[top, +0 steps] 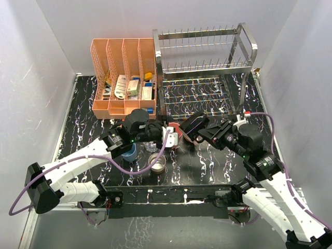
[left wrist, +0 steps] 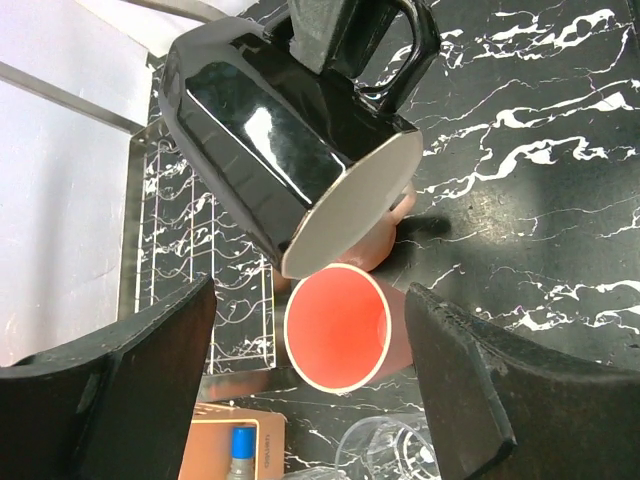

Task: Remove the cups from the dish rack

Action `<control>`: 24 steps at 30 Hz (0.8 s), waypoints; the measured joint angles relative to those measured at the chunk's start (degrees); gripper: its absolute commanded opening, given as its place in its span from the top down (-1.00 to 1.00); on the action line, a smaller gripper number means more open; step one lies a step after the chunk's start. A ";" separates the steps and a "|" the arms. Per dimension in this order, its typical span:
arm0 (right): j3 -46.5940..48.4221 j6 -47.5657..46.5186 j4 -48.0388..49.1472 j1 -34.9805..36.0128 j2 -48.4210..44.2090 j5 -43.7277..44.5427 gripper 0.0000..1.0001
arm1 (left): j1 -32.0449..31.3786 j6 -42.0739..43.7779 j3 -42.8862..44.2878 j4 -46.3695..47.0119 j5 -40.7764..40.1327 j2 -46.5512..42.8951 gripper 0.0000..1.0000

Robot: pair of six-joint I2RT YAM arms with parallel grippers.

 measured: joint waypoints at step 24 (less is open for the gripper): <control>-9.25 21.22 8.24 -0.02 -4.76 -9.97 0.85 | -4.63 2.54 -2.78 10.60 -4.11 3.45 0.22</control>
